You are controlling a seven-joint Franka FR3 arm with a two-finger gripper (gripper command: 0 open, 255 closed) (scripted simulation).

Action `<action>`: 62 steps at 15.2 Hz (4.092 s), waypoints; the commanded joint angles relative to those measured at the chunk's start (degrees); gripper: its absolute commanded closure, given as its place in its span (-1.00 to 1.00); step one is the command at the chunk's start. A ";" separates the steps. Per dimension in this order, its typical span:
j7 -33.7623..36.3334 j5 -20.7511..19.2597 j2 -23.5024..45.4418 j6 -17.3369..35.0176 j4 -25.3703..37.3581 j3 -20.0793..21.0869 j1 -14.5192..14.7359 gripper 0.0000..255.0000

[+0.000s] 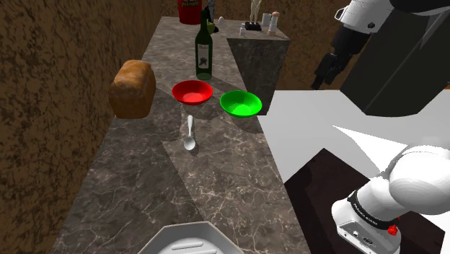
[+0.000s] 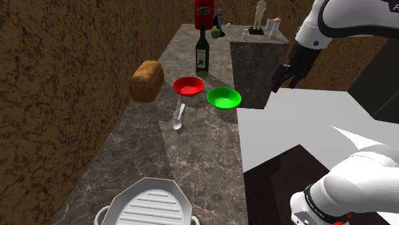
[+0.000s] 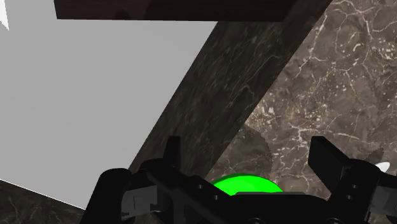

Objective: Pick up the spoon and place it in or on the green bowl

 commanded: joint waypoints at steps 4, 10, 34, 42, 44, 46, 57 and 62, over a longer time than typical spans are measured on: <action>5.11 2.54 3.60 3.44 -0.08 3.37 0.66 -1.00; 14.94 6.54 12.89 10.35 2.09 9.64 1.70 -1.00; 53.88 0.03 65.54 24.51 39.90 21.28 7.33 -1.00; 56.66 -1.41 72.37 27.57 43.59 20.59 9.39 -1.00; 56.73 -1.54 72.95 28.53 43.22 20.54 9.58 -1.00; 56.74 -1.55 72.96 28.52 43.24 20.54 9.58 -1.00; 56.74 -1.53 72.90 28.60 43.10 20.55 9.58 1.00; 56.74 -1.55 72.96 28.52 43.24 20.54 9.58 1.00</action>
